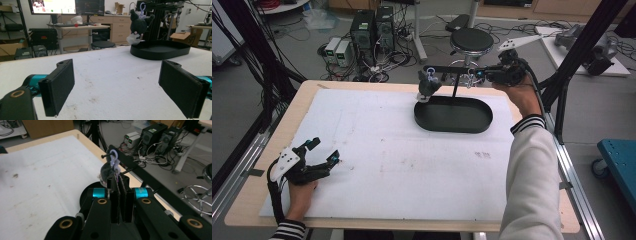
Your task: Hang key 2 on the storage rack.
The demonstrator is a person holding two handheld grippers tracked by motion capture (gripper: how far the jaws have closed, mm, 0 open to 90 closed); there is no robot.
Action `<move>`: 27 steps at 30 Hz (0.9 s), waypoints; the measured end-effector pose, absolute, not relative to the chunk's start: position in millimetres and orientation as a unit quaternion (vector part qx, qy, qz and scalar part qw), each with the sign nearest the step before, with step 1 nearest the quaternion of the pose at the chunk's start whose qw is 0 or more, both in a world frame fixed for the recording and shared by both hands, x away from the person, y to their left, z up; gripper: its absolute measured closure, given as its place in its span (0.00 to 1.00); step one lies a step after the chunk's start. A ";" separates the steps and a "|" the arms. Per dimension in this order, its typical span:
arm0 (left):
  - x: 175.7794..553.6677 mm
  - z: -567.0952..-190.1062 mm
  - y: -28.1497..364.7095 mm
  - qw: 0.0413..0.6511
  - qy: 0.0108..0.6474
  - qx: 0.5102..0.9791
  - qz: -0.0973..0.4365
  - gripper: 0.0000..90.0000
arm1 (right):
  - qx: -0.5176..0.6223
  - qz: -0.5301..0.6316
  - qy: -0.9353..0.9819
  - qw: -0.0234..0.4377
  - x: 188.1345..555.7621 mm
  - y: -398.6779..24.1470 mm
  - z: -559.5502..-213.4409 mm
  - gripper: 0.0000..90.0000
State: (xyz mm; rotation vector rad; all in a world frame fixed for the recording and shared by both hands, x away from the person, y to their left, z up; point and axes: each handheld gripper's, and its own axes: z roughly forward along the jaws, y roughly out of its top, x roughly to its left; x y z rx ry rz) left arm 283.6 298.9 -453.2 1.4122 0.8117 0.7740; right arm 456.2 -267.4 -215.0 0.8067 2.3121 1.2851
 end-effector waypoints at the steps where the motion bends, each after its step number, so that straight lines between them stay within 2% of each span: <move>1: 283.6 -453.2 298.9 0.620 0.353 0.614 0.337 0.15 | 0.286 0.460 0.821 0.183 458.0 -267.4 -213.6 0.99; 11: 283.6 -453.3 298.6 0.621 0.353 0.613 0.337 0.15 | 0.286 0.445 0.830 0.175 474.5 -261.9 -205.0 0.99; 27: 283.6 -453.2 298.8 0.620 0.354 0.614 0.337 0.15 | 0.304 0.411 0.844 0.162 492.9 -265.4 -221.9 0.98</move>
